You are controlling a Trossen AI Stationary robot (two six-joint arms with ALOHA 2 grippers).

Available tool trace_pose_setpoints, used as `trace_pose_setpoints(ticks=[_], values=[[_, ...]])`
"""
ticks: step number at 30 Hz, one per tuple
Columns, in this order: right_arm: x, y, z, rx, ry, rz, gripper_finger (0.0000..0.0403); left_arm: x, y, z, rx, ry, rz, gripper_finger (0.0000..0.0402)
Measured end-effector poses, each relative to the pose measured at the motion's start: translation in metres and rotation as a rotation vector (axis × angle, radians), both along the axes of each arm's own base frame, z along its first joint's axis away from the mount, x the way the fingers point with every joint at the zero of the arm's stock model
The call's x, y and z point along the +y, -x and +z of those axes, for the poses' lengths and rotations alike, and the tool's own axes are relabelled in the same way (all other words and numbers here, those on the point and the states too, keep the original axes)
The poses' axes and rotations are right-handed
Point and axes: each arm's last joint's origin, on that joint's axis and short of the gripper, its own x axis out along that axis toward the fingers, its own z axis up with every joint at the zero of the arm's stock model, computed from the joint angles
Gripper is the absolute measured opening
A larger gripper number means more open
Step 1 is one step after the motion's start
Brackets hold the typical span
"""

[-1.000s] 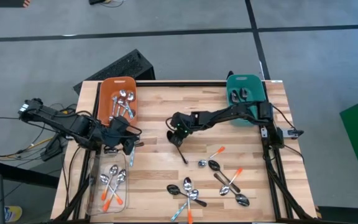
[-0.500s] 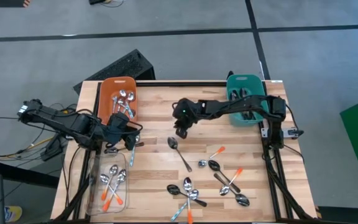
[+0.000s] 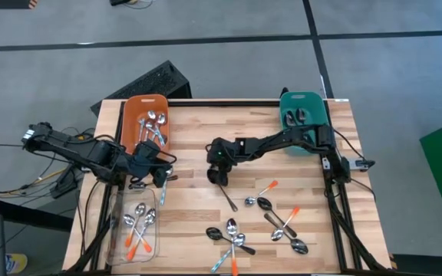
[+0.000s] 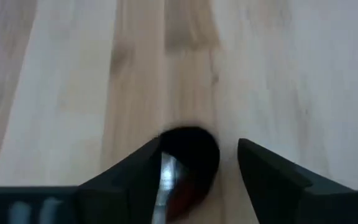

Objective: Sort silverware by color (type)
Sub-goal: Put the black spoon into the green bin

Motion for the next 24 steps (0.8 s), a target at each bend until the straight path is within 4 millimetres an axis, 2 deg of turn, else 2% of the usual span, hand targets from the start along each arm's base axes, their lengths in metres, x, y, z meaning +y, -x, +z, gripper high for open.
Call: trace_pose_setpoints(ticks=[6, 9, 13, 14, 19, 24], values=[[0.004, 0.000, -0.009, 0.048, -0.029, 0.011, 0.0188, 0.004, 0.000, -0.001, 0.012, -0.001, 0.016, 0.0091], [0.007, 0.001, -0.007, 0.067, -0.021, 0.027, 0.0133, 0.007, -0.001, -0.001, 0.011, -0.002, 0.034, 0.0091], [0.007, 0.005, 0.002, 0.101, -0.093, 0.054, 0.0033, 0.009, -0.001, -0.001, 0.010, -0.002, 0.052, 0.0091], [0.006, 0.006, 0.006, 0.112, -0.115, 0.058, 0.0020, 0.010, -0.001, -0.001, 0.010, -0.002, 0.055, 0.0091], [-0.017, 0.014, 0.044, 0.150, -0.114, -0.041, 0.0015, 0.012, -0.002, -0.001, 0.008, -0.002, 0.073, 0.0091], [-0.044, 0.037, 0.114, 0.030, -0.131, -0.146, 0.0011, 0.016, -0.002, 0.000, 0.004, -0.013, 0.102, 0.0091]])
